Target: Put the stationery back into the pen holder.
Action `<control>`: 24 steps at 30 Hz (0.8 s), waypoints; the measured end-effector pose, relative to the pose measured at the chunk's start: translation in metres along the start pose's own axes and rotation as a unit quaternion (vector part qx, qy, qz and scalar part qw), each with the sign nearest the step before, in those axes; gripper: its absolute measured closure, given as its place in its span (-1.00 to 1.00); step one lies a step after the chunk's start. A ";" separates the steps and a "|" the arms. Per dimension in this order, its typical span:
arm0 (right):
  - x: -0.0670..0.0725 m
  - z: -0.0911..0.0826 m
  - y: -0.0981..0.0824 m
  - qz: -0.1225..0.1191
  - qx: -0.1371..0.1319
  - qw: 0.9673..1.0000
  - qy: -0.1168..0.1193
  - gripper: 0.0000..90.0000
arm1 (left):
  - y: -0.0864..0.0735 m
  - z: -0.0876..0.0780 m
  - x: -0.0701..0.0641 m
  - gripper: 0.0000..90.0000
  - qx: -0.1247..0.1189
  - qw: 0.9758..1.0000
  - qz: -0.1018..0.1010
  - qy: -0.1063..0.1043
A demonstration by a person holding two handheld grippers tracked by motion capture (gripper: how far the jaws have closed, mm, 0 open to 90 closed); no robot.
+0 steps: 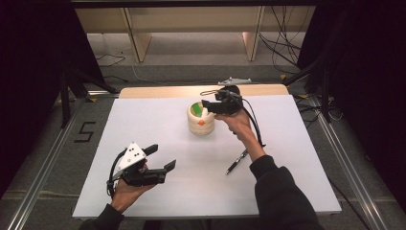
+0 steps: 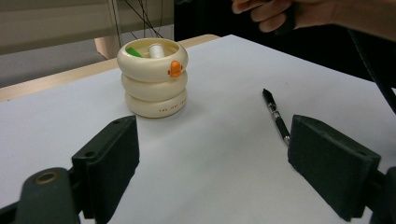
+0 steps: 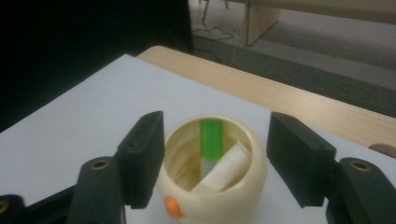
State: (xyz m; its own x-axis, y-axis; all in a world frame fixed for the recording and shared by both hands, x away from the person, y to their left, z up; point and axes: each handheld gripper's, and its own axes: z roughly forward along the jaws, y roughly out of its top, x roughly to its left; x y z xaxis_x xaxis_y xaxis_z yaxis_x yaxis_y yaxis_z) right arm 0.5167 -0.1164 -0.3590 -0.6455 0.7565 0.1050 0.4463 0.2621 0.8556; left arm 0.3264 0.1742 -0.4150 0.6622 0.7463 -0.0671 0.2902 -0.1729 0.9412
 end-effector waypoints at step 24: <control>-0.003 -0.062 -0.054 -0.182 0.151 0.965 0.112 -0.42 | 0.000 0.000 0.000 -0.64 -0.001 1.000 -0.002 0.003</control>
State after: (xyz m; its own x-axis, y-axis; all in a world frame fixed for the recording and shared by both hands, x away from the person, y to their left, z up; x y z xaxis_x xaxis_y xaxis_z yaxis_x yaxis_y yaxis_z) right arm 0.4557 -0.1699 -0.3738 -0.8961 0.4422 -0.0393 0.3036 0.6750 0.6725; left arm 0.3270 0.1743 -0.4148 0.6572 0.7505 -0.0694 0.2918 -0.1684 0.9416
